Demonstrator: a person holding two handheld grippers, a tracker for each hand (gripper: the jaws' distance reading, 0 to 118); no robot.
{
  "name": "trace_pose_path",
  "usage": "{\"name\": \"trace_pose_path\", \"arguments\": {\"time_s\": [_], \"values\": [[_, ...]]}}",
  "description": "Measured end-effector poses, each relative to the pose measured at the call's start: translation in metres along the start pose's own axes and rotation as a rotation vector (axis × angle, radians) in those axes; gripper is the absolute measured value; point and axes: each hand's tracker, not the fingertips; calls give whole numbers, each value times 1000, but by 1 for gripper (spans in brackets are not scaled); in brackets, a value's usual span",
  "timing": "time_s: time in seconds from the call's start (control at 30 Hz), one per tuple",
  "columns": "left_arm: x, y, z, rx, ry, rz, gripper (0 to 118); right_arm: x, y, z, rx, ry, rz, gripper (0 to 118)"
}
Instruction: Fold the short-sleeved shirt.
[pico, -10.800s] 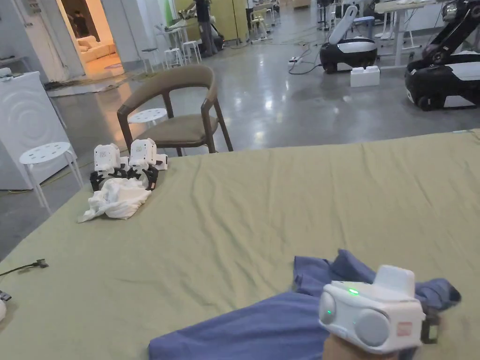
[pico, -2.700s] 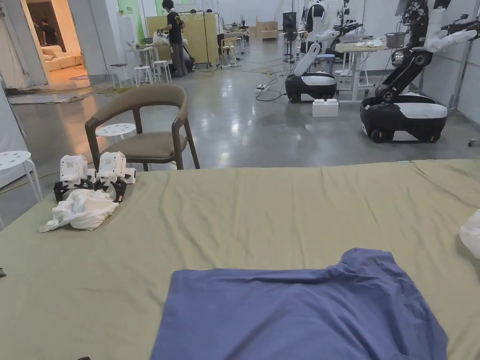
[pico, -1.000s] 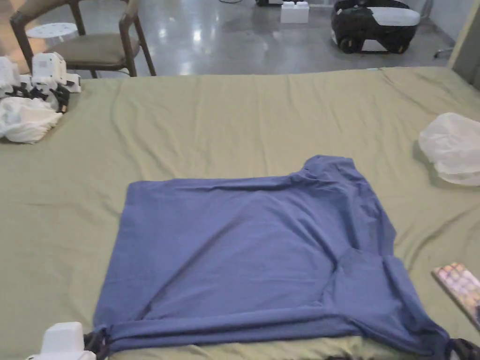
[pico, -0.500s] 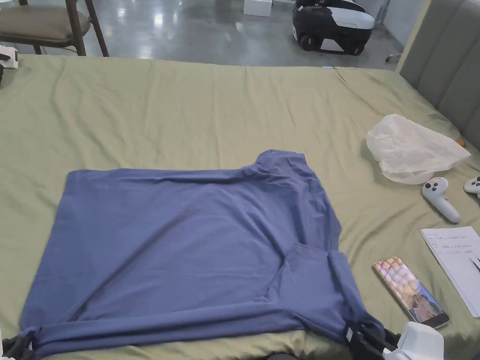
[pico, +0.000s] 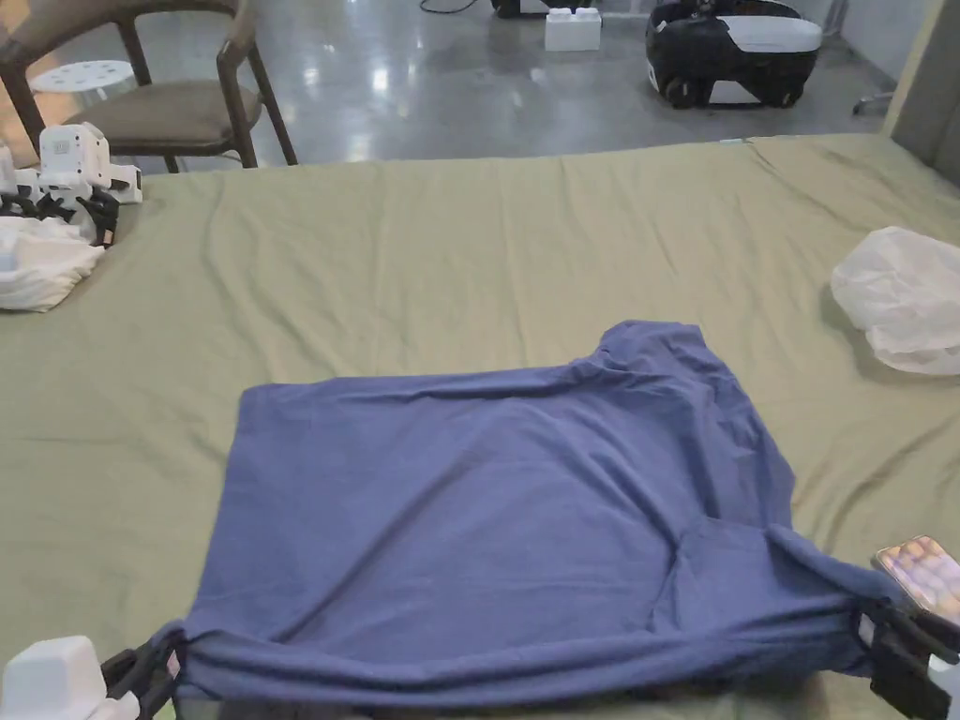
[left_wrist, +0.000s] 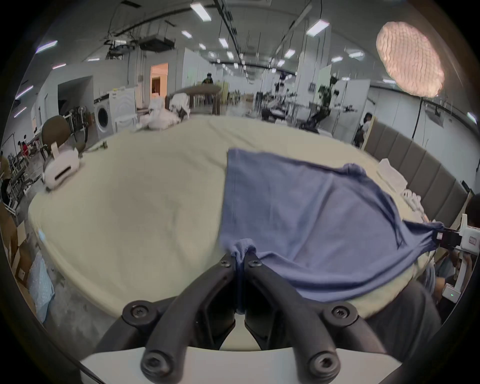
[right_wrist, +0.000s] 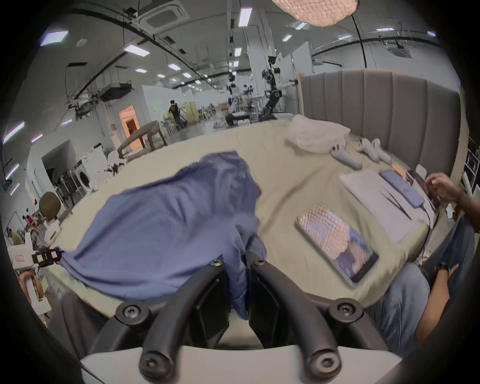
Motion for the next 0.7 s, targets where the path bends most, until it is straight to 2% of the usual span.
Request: {"name": "trace_pose_path", "arguments": {"time_s": [0.13,0.3,0.53,0.63,0.67,0.7], "values": [[0,45,-32,14,-18,8,0,-11,48,-34,36,-4,10,7],[2,100,-105,-40,-14,-22,0,-23,102,-114,-22,-13,62,6],[6,131,-182,-158,34,36,0,-17,130,-196,-122,-62,-10,6],[12,130,-198,-162,52,40,0,-18,128,-212,-151,-67,16,7],[10,128,-204,-177,54,64,16,-17,126,-216,-174,-60,22,16],[9,127,-206,-190,52,88,35,-17,125,-219,-195,-61,29,33]]}}
